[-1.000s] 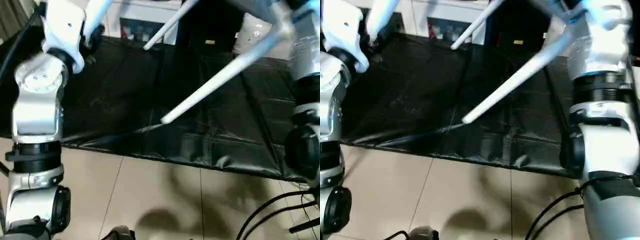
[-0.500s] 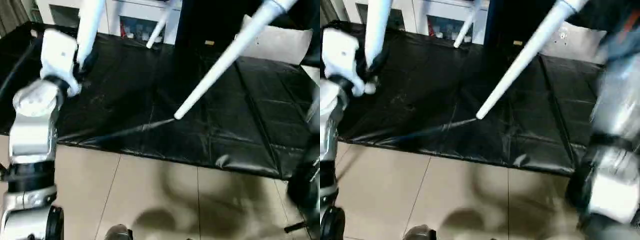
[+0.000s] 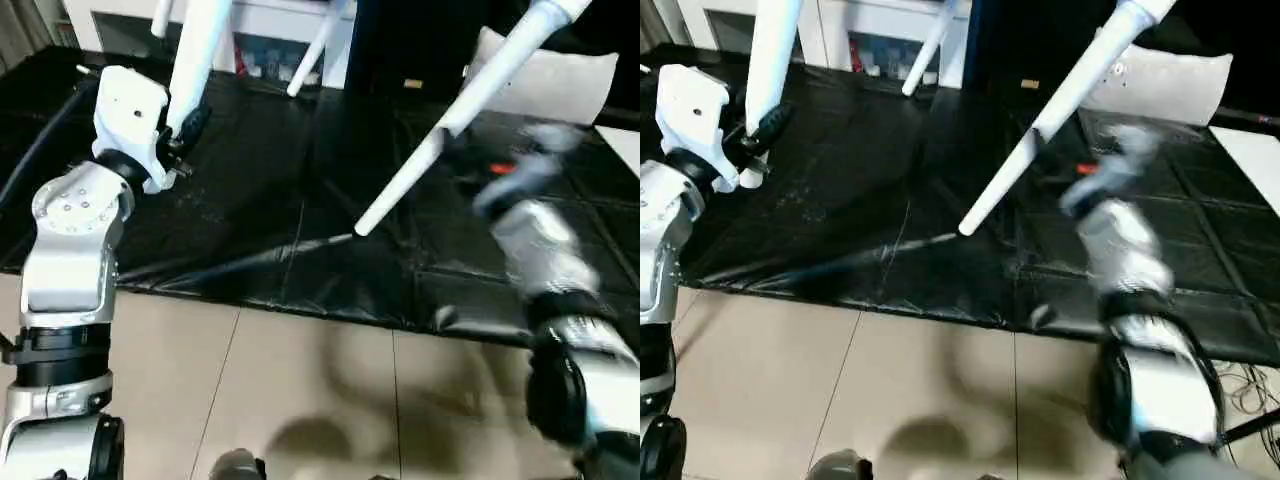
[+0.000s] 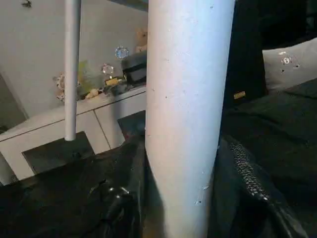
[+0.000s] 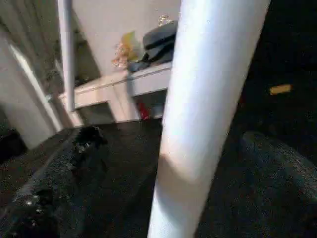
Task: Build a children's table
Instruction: Flip table
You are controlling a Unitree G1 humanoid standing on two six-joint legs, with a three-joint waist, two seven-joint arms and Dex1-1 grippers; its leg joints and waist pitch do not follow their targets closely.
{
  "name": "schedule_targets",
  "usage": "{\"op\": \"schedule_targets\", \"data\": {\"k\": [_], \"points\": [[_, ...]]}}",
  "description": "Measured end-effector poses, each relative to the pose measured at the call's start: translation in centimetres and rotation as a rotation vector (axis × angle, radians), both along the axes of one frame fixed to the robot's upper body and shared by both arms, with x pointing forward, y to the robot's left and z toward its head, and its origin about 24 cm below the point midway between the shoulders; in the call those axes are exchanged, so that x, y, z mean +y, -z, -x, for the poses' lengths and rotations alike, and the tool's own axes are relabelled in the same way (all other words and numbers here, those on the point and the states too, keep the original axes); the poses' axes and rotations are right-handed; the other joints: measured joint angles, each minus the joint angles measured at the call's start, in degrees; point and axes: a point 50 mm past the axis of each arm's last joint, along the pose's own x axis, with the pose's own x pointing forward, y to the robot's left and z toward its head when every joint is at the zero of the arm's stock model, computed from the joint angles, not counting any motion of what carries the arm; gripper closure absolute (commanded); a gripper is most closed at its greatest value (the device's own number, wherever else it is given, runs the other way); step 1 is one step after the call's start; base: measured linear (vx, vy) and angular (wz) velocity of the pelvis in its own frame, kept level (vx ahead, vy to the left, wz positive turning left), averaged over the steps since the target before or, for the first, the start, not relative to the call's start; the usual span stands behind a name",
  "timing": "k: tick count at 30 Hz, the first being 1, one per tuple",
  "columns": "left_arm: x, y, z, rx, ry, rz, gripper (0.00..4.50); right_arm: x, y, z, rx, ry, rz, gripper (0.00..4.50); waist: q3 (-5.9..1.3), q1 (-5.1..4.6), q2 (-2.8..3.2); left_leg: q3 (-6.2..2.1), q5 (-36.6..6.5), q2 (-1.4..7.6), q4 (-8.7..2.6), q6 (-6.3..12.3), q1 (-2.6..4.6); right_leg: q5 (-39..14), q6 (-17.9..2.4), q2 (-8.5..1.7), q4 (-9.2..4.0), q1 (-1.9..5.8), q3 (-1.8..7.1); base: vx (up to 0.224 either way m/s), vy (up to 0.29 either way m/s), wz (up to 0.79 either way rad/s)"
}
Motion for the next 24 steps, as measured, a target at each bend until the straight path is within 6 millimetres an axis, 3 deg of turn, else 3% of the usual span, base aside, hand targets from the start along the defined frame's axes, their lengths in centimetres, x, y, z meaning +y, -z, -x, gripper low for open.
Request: {"op": "schedule_targets", "data": {"k": [3,11,16,18,21,24], "points": [[0.2,0.3,0.1,0.008,0.002,0.005,2.99,0.6,-1.2,-0.7,-0.012,-0.006,-0.057,0.0,-0.04,-0.03,-0.07,0.01,-0.01,0.0,0.0,0.01,0.0,-0.01,0.0,0.0,-0.02,0.0,0.0,0.0,0.0,0.0],[1.5,2.3,0.5,0.07,-0.022,0.024,3.0,0.4,-0.9,0.3,-0.109,-0.208,-0.086,0.0,0.08,0.3,-0.37,0.02,-0.01,0.02,-0.01,0.05,-0.09,-0.02,0.0,0.0,-0.05,-0.04,-0.01,0.0,0.0,0.0],[1.8,4.8,0.0,0.162,-0.05,0.066,3.0,-0.6,-0.7,2.1,-0.186,-0.306,-0.033,0.0,0.11,1.08,-0.64,0.09,0.0,0.02,-0.01,0.24,-0.15,-0.02,0.02,-0.01,-0.16,-0.02,0.0,0.0,0.0,0.0],[1.8,6.2,-0.4,0.186,-0.053,0.084,3.0,-1.4,-0.4,4.0,-0.21,-0.324,-0.022,0.0,0.11,1.98,-0.84,0.03,0.01,0.02,-0.11,0.29,-0.09,-0.06,0.12,0.0,-0.35,0.16,-0.06,0.0,0.0,0.0],[2.2,8.6,-0.8,0.264,-0.074,0.112,3.0,-0.8,-0.6,5.7,-0.231,-0.368,-0.009,0.0,0.14,1.77,-1.1,0.05,0.01,0.02,-0.17,0.29,-0.1,0.0,0.21,0.0,-0.41,0.13,-0.06,0.0,0.0,0.0],[2.1,9.4,-1.1,0.265,-0.072,0.126,3.0,-0.4,-0.5,6.8,-0.216,-0.33,-0.025,0.0,0.14,1.62,-1.71,0.05,0.02,0.04,-0.2,0.27,-0.09,0.05,0.23,0.0,-0.49,0.14,-0.07,0.0,0.0,0.0]]}}
